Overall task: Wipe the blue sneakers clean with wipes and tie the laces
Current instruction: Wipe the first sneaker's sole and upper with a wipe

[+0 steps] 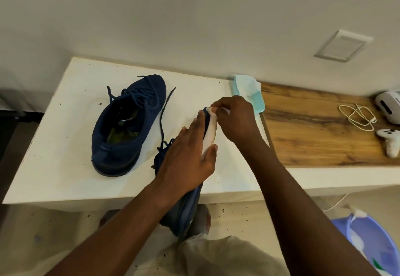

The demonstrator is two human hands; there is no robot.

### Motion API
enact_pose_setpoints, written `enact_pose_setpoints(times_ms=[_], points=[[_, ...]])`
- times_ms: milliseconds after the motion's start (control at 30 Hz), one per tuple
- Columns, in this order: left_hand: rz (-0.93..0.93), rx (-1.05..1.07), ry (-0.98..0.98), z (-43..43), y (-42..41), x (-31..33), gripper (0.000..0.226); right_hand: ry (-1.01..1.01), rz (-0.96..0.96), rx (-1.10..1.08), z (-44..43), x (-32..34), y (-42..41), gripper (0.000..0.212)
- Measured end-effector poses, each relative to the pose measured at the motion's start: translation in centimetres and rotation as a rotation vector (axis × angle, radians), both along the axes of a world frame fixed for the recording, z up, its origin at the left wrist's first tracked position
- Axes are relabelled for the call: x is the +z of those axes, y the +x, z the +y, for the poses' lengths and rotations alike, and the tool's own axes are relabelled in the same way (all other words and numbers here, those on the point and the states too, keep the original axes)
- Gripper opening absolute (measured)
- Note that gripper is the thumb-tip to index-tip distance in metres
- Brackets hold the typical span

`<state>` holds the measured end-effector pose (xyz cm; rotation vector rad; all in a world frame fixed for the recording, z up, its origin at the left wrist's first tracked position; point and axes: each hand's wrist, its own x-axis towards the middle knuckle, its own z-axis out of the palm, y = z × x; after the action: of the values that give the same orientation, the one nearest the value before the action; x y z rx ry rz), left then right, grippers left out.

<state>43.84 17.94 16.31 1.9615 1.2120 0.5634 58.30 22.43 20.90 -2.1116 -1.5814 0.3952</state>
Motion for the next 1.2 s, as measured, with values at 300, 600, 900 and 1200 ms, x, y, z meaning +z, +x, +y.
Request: enact_pose_setpoints(times_ms=[300,600,900,1200], points=[[-0.043,-0.018,-0.013,0.0,-0.2,0.7,0.084,0.116,0.028,0.07,-5.9,-0.1,-1.1,0.014],[-0.044,-0.021,-0.048,-0.1,-0.3,0.9,0.087,-0.001,-0.028,0.112,-5.6,0.4,-1.7,0.018],[-0.009,-0.006,0.006,-0.3,-0.5,1.0,0.082,-0.027,0.078,-0.038,1.8,-0.6,0.0,0.013],[-0.014,-0.008,0.11,-0.3,-0.3,0.4,0.078,-0.072,0.035,0.012,-2.0,0.2,0.4,0.016]])
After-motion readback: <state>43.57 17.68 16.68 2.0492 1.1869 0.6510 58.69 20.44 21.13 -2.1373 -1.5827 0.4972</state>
